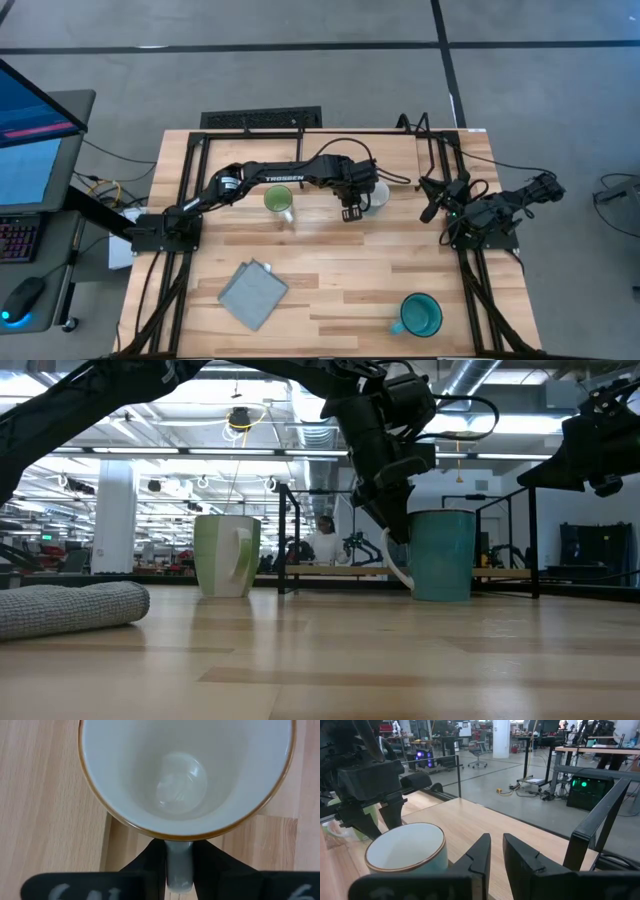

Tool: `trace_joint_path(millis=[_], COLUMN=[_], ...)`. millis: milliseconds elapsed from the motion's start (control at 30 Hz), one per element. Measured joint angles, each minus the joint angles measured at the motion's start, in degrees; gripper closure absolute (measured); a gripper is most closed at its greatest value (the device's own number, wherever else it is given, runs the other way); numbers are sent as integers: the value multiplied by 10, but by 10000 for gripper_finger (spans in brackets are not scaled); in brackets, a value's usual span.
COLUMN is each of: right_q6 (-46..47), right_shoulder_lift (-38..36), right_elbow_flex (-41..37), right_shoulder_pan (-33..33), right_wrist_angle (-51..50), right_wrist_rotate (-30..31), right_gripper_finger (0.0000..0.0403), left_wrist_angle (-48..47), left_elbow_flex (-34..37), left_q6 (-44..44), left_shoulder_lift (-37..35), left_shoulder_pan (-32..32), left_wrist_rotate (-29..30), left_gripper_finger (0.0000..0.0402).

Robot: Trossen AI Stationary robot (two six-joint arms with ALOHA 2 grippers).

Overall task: Stack small to large cups/mugs on shelf
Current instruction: Put the light blue mug on the shelf

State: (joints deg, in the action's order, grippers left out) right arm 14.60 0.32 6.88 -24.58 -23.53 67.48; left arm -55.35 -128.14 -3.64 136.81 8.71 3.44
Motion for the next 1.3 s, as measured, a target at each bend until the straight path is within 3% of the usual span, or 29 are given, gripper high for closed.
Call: trace_joint_path(millis=[1300], right_q6=[0], right_shoulder_lift=[0], right_elbow_flex=[0], right_shoulder_pan=[0], right_wrist_angle=[0], right_wrist_rotate=[0], right_gripper_finger=[329], left_wrist_angle=[-1], left_elbow_flex=[0], left_q6=[17], left_shoulder_lift=[0], left_shoulder_pan=[0], left_wrist_rotate=[23], left_gripper_finger=[357])
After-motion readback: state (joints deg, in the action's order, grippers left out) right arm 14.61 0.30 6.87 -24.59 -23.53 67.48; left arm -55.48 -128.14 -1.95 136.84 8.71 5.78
